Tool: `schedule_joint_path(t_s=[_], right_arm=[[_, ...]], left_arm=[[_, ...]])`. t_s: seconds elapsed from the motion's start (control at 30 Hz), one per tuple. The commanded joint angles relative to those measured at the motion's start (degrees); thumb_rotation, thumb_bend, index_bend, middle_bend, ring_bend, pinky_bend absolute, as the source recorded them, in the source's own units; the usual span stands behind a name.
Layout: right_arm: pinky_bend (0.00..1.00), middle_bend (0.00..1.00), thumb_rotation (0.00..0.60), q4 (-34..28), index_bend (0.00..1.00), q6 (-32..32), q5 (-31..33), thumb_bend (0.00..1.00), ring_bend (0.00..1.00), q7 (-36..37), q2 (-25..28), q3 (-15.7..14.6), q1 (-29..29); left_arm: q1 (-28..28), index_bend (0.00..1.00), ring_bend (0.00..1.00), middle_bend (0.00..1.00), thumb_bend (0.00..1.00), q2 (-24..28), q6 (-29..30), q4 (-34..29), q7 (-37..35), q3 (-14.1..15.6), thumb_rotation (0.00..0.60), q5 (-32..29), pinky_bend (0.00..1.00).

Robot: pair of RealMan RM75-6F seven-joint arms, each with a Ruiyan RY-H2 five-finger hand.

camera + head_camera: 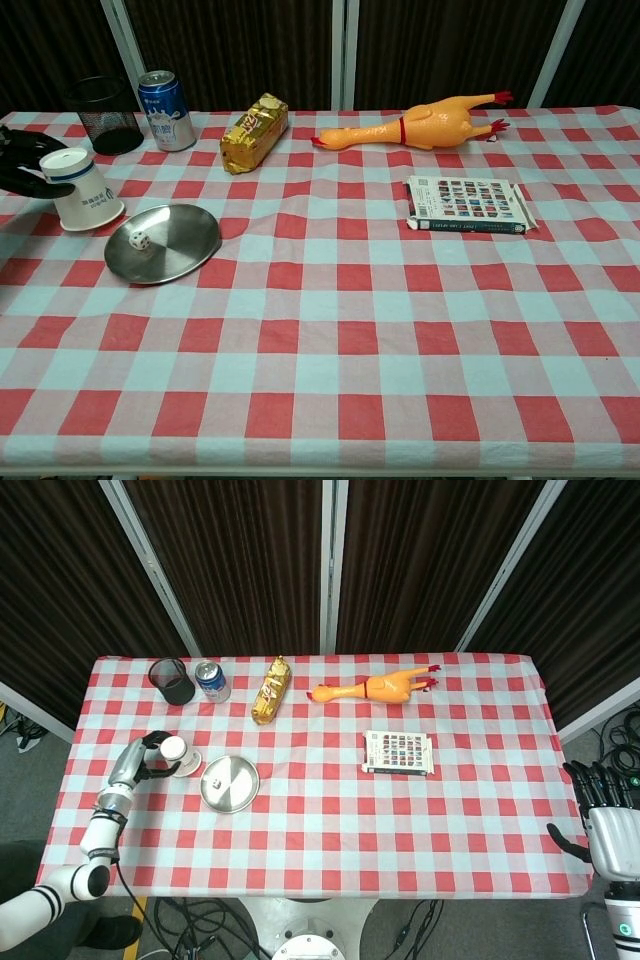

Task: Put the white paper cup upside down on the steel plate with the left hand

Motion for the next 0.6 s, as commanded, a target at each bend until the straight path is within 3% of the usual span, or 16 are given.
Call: schedule_joint_path(t_s=[0.03,0.3,0.6], right_arm=[[0.00,0.10,0.600,-0.19,0.08,0.03,-0.01,0.12,0.00,-0.19,0.07,0.01,-0.02],[0.00,0.11,0.600,-0.37,0.08,-0.21,0.02,0.12,0.00,-0.44,-0.16,-0.11,-0.01],[0.00,0.11,0.600,-0.33,0.08,-0.19,0.19,0.12,0.00,-0.33,0.01,-0.02,-0.09]], left_arm=[[0.49,0.45,0.26,0.37,0.33,0.61,2.98,-2.89,-0.80,0.71,0.600,3.04,0.26],[0.36,0.45,0.26,0.37,0.33,1.59,9.45,-9.48,-0.39,4.49,0.600,12.53,0.26],[-1.15,0.45,0.26,0.37,0.33,-4.13,11.25,-3.55,4.73,7.56,0.600,15.13,0.26]])
